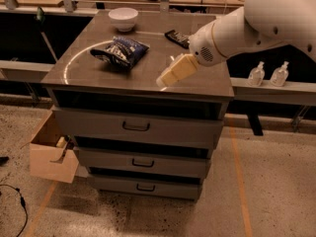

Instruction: Place blue chip bag into white bowl

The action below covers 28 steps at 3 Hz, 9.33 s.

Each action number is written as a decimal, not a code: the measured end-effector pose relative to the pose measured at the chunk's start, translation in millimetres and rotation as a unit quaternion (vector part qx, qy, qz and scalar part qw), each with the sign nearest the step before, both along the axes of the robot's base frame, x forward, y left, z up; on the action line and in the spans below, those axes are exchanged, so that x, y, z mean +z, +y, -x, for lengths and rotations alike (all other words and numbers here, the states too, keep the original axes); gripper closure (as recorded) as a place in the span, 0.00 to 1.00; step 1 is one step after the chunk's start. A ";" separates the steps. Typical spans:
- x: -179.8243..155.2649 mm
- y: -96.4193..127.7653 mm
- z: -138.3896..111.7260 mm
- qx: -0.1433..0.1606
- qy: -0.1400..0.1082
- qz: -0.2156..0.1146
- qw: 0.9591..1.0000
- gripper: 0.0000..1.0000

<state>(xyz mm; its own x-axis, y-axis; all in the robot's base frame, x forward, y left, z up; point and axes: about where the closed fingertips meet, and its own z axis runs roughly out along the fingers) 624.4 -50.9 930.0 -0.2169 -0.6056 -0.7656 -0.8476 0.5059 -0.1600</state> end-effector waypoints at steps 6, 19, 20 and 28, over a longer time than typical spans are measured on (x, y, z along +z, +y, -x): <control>-45.1 109.8 -99.3 -0.001 -0.069 -0.039 0.997 0.00; 117.4 212.3 -307.4 -0.043 -0.306 -0.073 0.948 1.00; 129.0 210.6 -322.0 -0.070 -0.337 -0.061 0.937 1.00; 84.6 167.4 -362.7 -0.150 -0.328 0.032 0.932 0.00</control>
Offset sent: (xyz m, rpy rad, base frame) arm 0.0519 0.0627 -0.0200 0.0371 -0.1584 0.0253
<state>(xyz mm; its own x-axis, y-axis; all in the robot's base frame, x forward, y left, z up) 987.1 116.6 1014.7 0.1180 -0.6419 -0.7576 -0.3796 0.6758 -0.6318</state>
